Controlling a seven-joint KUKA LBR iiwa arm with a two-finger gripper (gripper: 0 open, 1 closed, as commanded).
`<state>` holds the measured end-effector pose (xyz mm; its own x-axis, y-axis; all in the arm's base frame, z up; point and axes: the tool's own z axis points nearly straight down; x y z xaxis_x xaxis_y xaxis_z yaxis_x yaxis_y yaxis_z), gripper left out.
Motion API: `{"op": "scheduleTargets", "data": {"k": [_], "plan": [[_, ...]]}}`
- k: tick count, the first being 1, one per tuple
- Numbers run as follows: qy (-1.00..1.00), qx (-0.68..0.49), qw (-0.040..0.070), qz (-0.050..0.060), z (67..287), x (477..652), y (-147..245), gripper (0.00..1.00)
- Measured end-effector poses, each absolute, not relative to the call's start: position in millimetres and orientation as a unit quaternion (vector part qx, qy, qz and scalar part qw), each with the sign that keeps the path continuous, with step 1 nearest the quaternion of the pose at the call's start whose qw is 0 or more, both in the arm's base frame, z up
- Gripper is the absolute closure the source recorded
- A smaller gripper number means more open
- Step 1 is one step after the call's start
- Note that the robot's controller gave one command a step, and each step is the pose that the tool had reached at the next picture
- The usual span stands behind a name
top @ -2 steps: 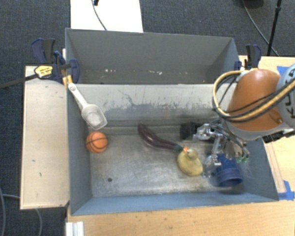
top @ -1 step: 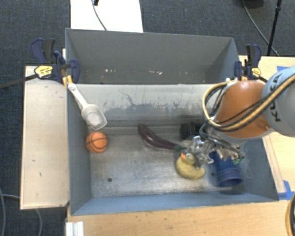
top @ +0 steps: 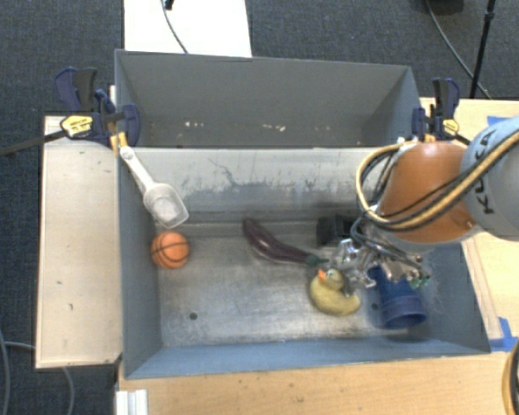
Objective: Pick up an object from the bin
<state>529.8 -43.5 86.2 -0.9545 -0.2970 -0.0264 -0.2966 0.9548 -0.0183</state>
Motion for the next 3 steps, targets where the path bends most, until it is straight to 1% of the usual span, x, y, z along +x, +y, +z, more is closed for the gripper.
{"op": "scheduleTargets", "data": {"k": [1, 3], "plan": [[0.988, -0.151, 0.014, -0.006, 90.9, 527.3, -43.0, 1.00], [0.988, -0.152, 0.014, -0.006, 90.9, 527.3, -43.0, 1.00]]}}
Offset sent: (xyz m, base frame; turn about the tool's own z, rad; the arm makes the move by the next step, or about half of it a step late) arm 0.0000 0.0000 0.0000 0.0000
